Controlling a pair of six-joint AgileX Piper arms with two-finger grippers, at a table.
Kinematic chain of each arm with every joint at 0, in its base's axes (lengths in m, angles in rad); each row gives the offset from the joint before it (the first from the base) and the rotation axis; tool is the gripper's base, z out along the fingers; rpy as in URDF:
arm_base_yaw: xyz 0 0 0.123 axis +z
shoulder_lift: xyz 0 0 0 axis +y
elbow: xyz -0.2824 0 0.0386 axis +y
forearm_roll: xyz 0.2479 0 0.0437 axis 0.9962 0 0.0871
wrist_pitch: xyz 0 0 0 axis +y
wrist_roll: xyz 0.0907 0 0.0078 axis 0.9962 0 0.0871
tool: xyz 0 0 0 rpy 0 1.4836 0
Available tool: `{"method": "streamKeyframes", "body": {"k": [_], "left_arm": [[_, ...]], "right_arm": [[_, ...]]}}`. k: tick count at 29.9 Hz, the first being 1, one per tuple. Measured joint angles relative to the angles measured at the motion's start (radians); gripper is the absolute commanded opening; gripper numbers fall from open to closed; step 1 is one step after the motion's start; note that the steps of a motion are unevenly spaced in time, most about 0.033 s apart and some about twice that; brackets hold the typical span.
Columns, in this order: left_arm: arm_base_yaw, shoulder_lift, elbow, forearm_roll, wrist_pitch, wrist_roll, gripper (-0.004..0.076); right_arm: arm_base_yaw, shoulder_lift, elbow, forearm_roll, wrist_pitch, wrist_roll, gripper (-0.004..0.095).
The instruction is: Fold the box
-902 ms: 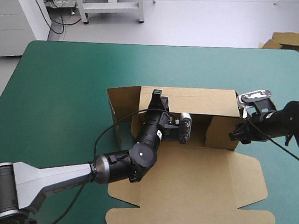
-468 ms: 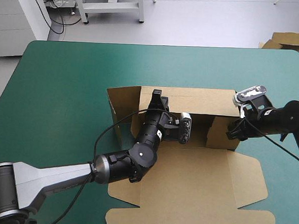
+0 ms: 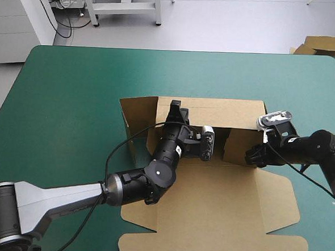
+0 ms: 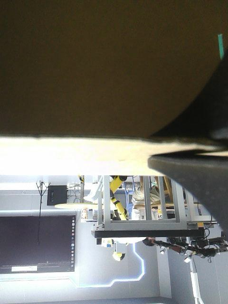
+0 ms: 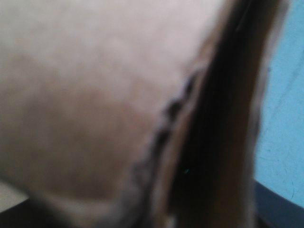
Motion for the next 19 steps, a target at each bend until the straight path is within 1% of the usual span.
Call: {"method": "streamKeyframes", "body": {"k": [4, 7, 9, 10, 11, 17, 19], "left_arm": [[0.000, 0.001, 0.000, 0.003, -0.002, -0.001, -0.0008], [0.000, 0.001, 0.000, 0.004, -0.005, -0.001, -0.0008], [0.000, 0.001, 0.000, 0.004, -0.005, -0.001, -0.0008], [0.000, 0.001, 0.000, 0.004, -0.005, -0.001, -0.0008], [0.000, 0.001, 0.000, 0.004, -0.005, -0.001, -0.0008], [0.000, 0.001, -0.001, 0.005, 0.002, -0.004, -0.0008], [0.000, 0.001, 0.000, 0.002, 0.008, -0.005, -0.0008]], "right_arm": [[0.000, 0.000, 0.011, 0.035, -0.066, -0.022, 0.0551], [0.000, 0.000, 0.015, 0.100, -0.100, -0.086, 0.0550], [0.000, 0.000, 0.015, 0.149, -0.113, -0.142, 0.0529], [0.000, 0.000, 0.015, 0.165, -0.118, -0.162, 0.0492], [0.000, 0.000, 0.016, 0.181, -0.122, -0.182, 0.0435], [-0.001, 0.000, 0.018, 0.191, -0.164, -0.243, -0.0016], [-0.002, 0.000, 0.018, 0.191, -0.166, -0.258, -0.0015]]}}
